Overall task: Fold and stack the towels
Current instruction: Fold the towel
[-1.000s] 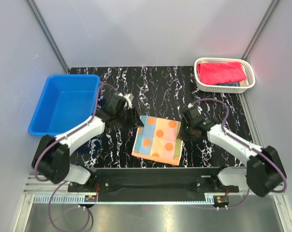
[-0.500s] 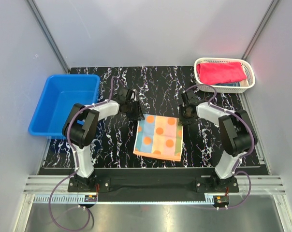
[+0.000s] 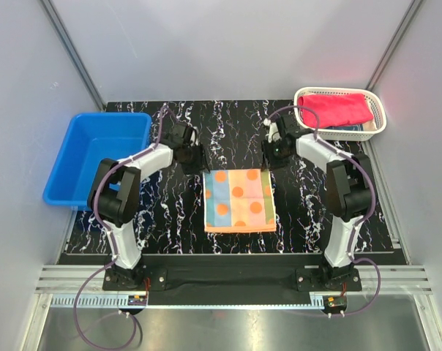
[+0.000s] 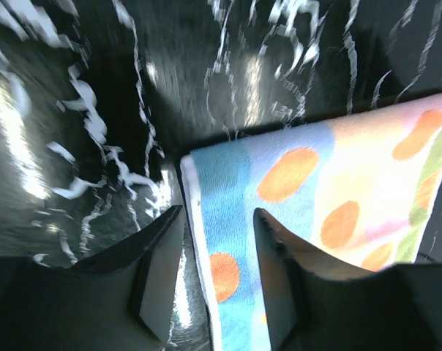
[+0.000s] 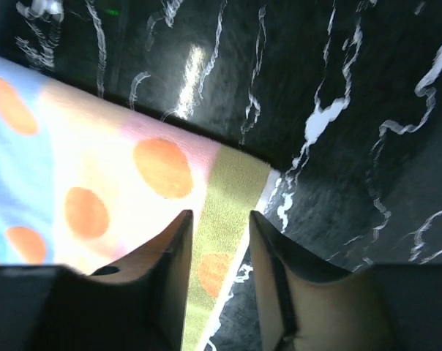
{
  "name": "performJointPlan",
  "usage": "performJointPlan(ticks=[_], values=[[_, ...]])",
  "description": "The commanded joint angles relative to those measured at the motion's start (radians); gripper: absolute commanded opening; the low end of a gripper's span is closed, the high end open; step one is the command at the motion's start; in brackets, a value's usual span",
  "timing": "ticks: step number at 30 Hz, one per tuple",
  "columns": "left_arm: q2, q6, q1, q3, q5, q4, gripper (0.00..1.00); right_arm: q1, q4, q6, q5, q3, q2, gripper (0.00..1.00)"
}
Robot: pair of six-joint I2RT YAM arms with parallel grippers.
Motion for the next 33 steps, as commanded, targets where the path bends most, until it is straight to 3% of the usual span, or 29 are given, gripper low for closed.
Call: performJointPlan(ticks=[1, 4, 9, 15, 24, 33], values=[[-0.036, 0.154, 0.018, 0.12, 0.003, -0.024, 0.5, -0.066, -0.086, -0.168, -0.21, 0.103, 0.001, 0.46], [0.048, 0.26, 0.039, 0.194, 0.0, -0.13, 0.48, -0.086, -0.167, -0.237, -0.285, 0.179, 0.069, 0.56], [0.074, 0.381, 0.048, 0.143, 0.184, -0.05, 0.49, -0.109, -0.327, -0.361, -0.342, 0.321, 0.201, 0.64], [0.171, 0.447, 0.056, 0.192, 0.198, -0.098, 0.49, -0.146, -0.451, -0.485, -0.437, 0.465, 0.334, 0.56], [0.247, 0.536, 0.059, 0.294, 0.167, -0.187, 0.47, -0.166, -0.438, -0.553, -0.488, 0.49, 0.394, 0.37], [0.26, 0.604, 0.058, 0.292, 0.178, -0.222, 0.43, -0.172, -0.467, -0.593, -0.526, 0.502, 0.428, 0.38]])
